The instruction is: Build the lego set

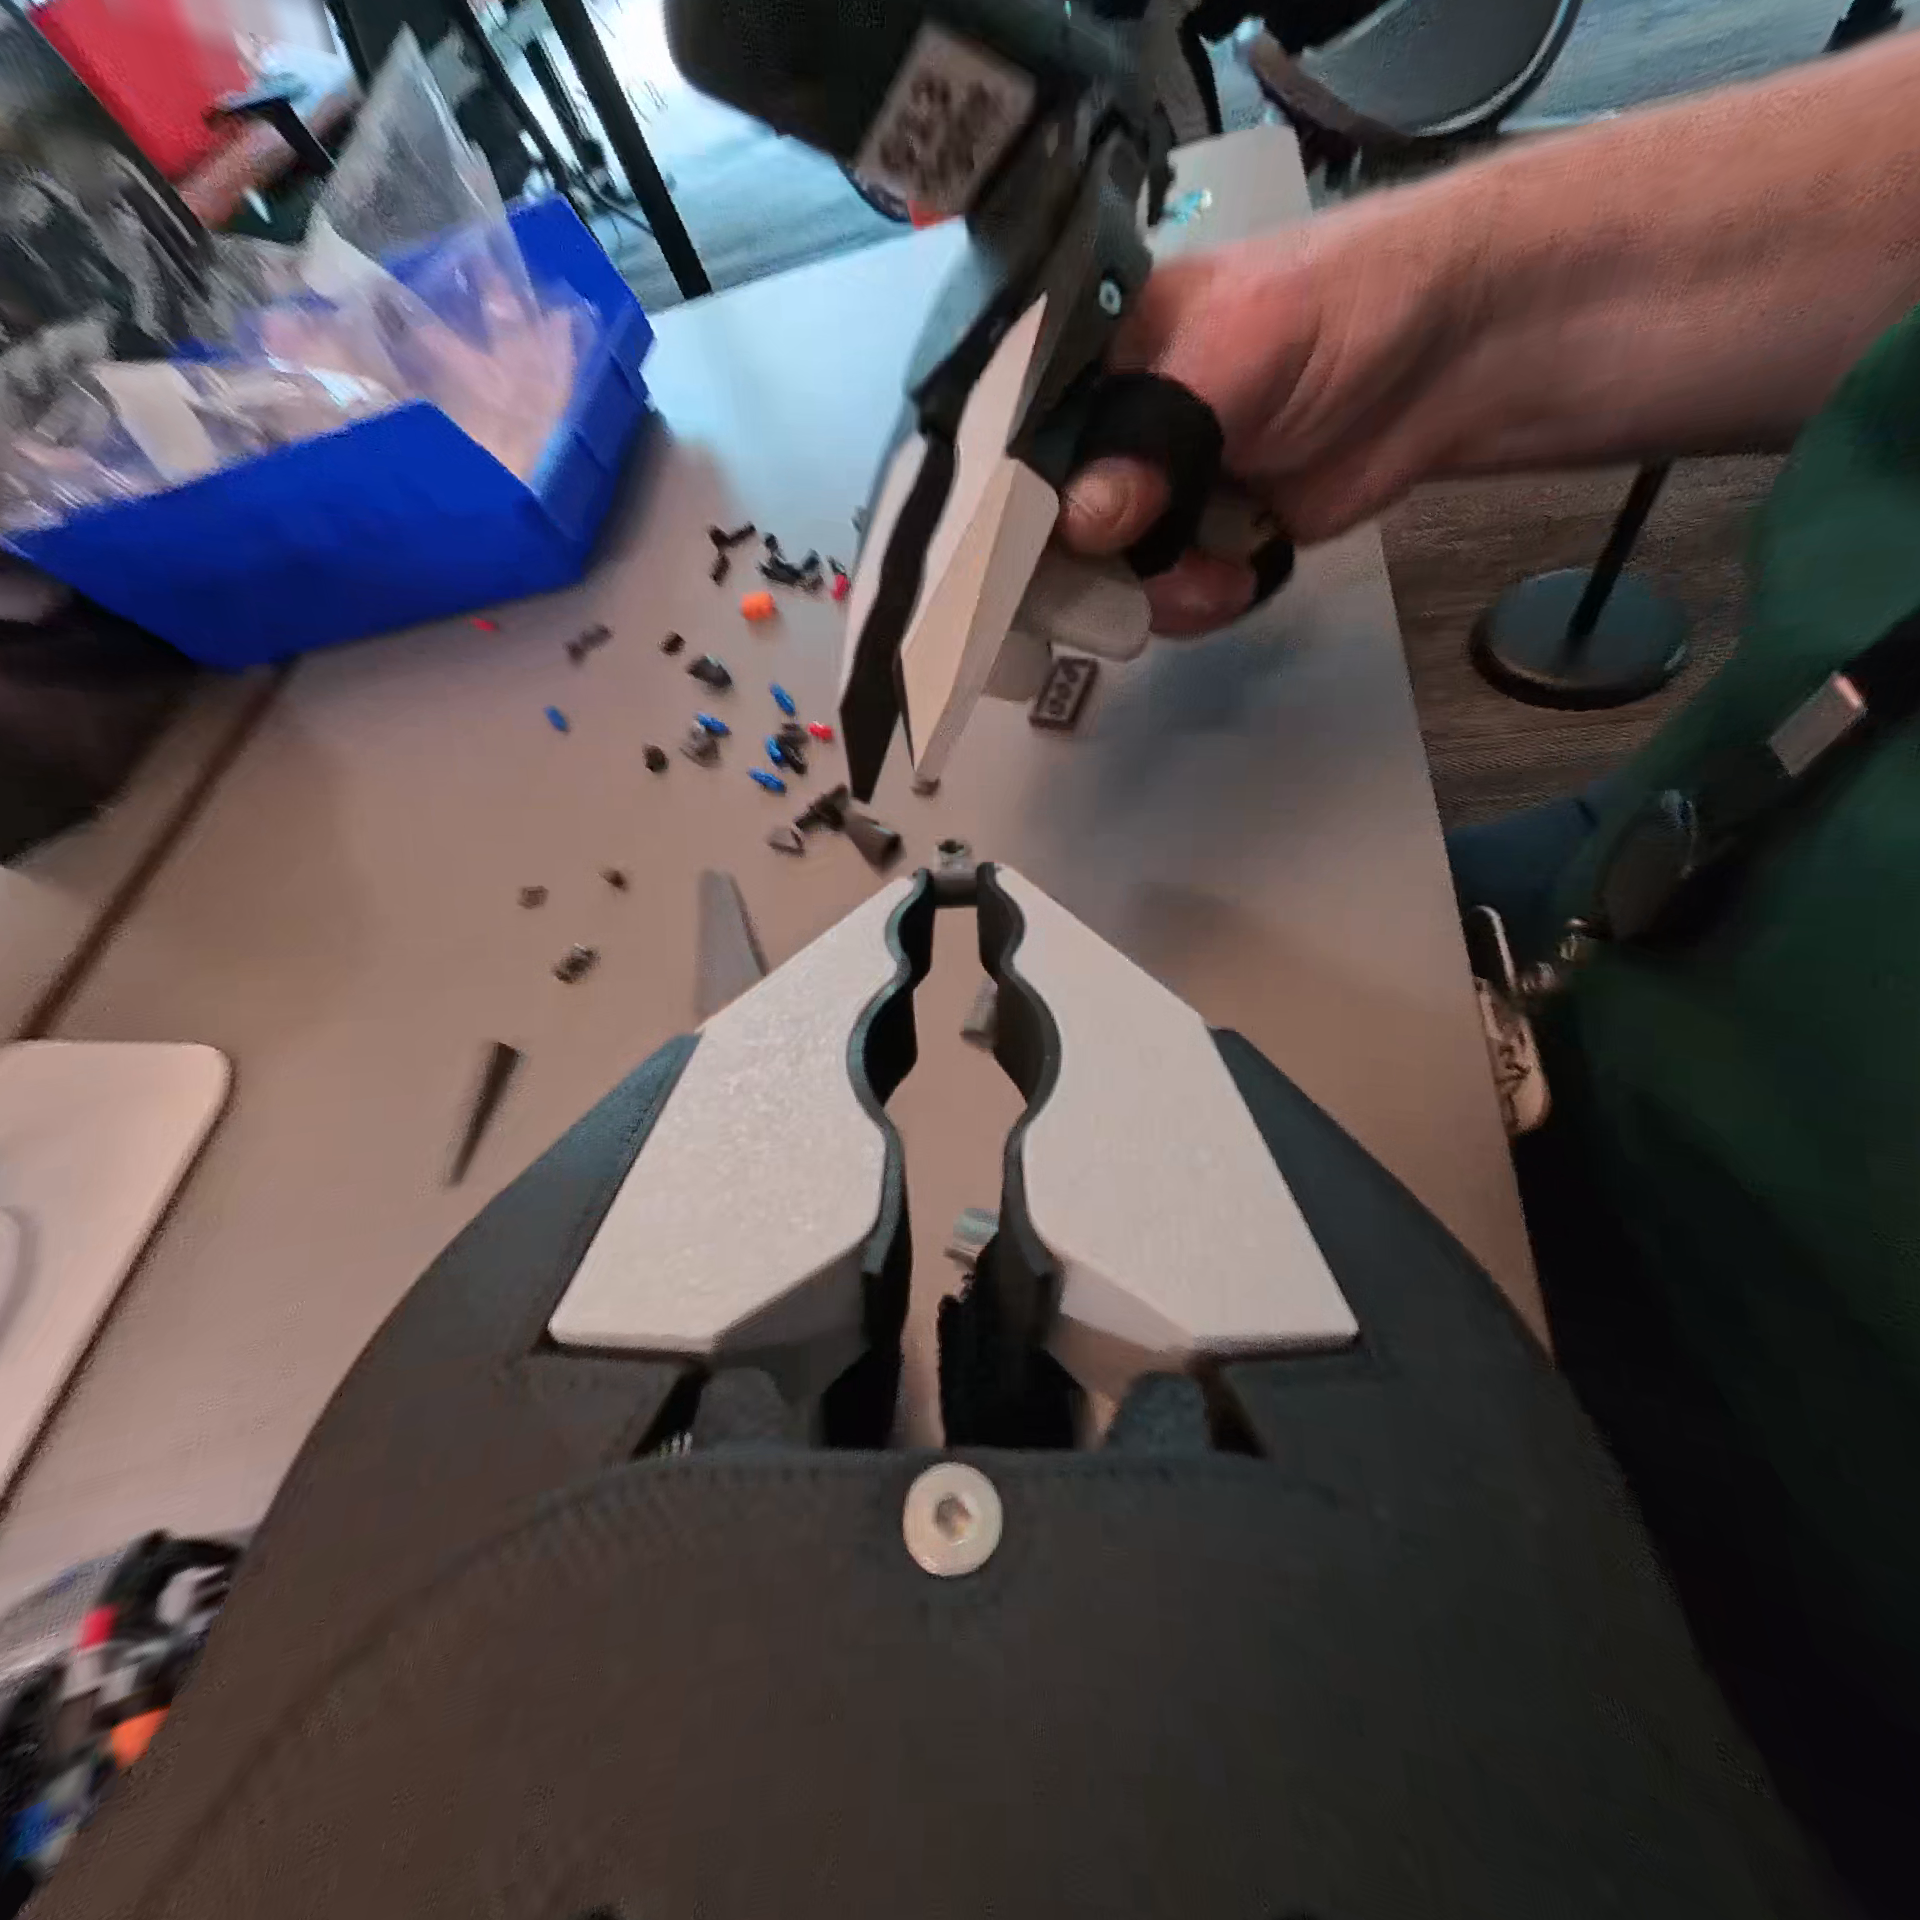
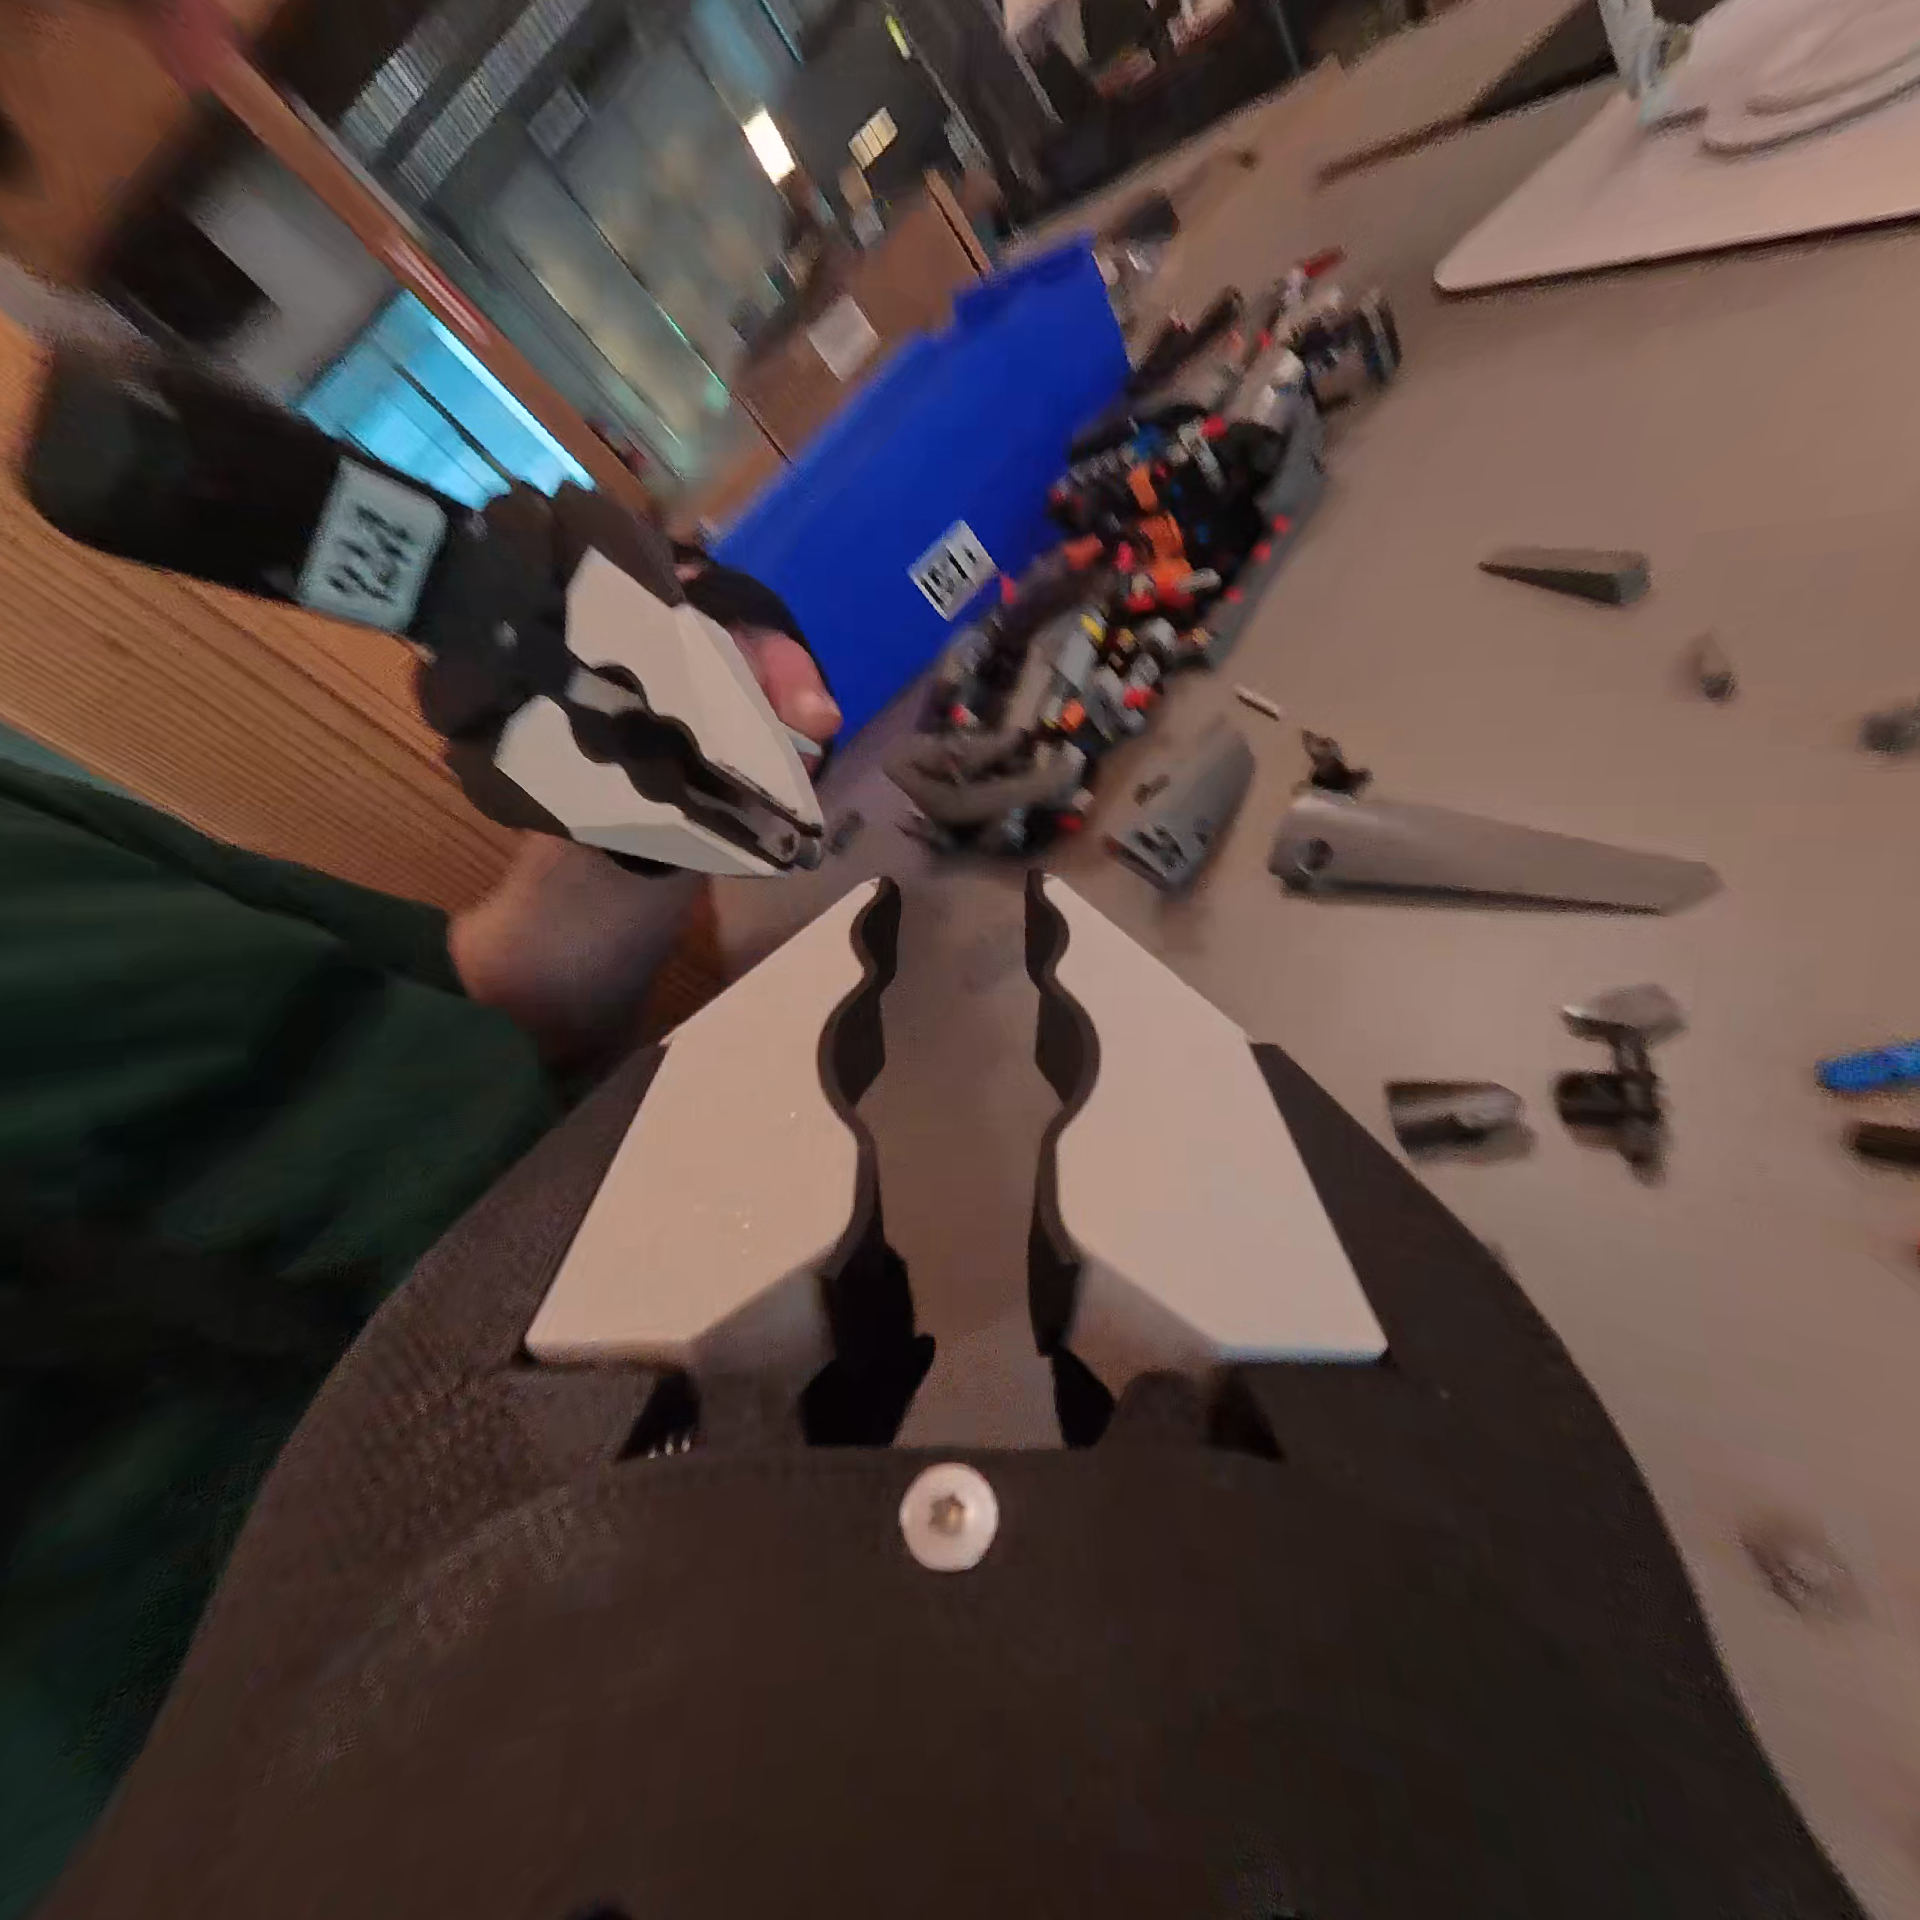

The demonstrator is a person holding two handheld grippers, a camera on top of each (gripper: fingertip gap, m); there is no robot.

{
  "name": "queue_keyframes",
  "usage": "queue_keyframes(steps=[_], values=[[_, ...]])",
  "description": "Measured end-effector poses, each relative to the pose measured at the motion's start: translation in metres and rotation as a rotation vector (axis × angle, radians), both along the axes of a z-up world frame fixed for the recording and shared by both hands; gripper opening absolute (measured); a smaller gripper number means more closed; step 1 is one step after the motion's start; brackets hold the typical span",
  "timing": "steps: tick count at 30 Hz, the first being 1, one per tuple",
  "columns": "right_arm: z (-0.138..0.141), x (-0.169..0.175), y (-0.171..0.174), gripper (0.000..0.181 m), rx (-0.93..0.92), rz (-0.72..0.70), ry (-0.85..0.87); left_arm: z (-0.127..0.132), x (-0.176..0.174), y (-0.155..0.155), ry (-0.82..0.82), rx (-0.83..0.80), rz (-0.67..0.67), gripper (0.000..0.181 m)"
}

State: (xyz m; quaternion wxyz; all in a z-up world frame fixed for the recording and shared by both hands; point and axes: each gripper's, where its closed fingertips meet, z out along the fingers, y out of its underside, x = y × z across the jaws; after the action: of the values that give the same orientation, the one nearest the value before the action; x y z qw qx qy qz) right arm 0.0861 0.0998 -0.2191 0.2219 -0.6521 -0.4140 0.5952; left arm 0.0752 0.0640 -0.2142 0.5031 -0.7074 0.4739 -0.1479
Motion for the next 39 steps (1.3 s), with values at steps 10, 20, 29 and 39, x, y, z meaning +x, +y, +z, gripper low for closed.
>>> queue_keyframes(steps=[10,20,29,39], values=[[-0.057,0.001,-0.014,0.026,0.233,0.13,-0.336,-0.056,0.005,-0.003,0.167,0.047,-0.034,0.005],[-0.084,0.001,-0.026,0.013,0.28,0.259,-0.44,-0.074,0.011,-0.002,0.308,0.097,-0.073,0.005],[-0.083,0.001,-0.029,0.011,0.224,0.342,-0.42,-0.078,0.006,-0.008,0.386,0.168,-0.076,0.006],[-0.08,0.005,-0.04,0.008,0.09,0.447,-0.413,-0.074,0.013,-0.01,0.409,0.274,-0.096,0.006]])
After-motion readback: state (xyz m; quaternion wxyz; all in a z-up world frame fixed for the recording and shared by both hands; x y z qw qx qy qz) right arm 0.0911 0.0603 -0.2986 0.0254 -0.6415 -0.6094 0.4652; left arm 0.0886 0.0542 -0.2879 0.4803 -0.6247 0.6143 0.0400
